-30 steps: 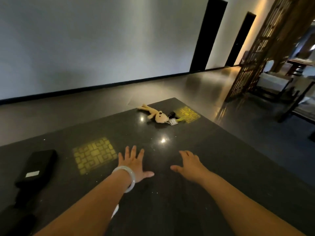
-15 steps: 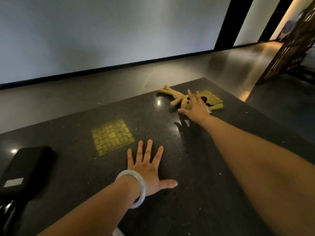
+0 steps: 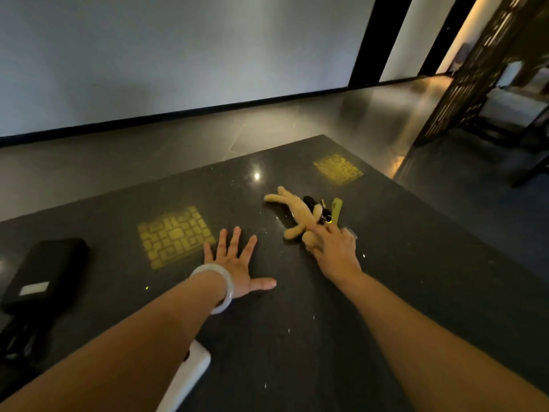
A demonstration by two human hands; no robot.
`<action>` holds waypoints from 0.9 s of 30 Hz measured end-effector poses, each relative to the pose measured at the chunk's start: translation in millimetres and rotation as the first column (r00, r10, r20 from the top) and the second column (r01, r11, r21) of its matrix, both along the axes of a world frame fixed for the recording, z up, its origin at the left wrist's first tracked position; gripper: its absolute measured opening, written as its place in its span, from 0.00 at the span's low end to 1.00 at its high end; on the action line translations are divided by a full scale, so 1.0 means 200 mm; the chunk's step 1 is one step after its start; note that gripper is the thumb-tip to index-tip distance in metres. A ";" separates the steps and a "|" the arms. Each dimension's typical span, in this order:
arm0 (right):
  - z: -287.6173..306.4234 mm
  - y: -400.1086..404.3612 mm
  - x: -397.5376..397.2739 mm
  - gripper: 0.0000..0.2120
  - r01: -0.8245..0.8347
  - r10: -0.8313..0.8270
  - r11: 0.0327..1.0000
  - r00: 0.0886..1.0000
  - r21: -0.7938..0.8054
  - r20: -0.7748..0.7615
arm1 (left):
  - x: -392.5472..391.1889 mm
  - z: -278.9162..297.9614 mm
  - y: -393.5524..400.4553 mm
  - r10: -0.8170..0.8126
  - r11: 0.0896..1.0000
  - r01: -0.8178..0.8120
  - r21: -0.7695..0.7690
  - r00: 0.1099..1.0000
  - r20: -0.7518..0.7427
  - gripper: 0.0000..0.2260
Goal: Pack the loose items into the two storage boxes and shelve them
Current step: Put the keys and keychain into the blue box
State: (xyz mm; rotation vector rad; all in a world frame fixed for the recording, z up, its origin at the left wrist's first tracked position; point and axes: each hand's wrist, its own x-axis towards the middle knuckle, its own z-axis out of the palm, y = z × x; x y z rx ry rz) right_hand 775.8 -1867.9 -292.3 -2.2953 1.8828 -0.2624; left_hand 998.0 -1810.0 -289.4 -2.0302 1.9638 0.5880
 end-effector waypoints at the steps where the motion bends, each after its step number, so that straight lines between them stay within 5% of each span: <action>1: 0.00 0.11 -0.03 0.23 0.013 -0.014 1.000 1.000 0.012 0.021 | -0.01 0.02 0.02 0.011 1.000 -0.011 -0.001 1.000 0.009 0.48; 5: 0.00 0.50 -0.15 0.23 0.084 -0.088 0.995 0.994 0.054 0.071 | -0.17 0.06 0.18 0.037 0.997 -0.036 -0.072 0.999 0.017 0.41; 13: 0.04 1.18 -0.35 0.23 0.151 -0.177 0.980 0.961 0.132 0.214 | -0.57 0.13 0.77 -0.271 0.930 0.183 -0.318 0.927 -0.260 0.35; 21: 0.14 1.71 -0.67 0.16 0.197 -0.300 0.942 0.858 0.273 0.416 | -0.83 0.26 1.03 -0.554 0.829 0.471 -0.301 0.761 -0.337 0.27; 27: 0.21 2.09 -1.04 0.20 0.274 -0.389 0.906 0.838 0.322 0.383 | -1.23 0.26 1.22 -0.628 0.774 0.602 -0.195 0.693 -0.354 0.25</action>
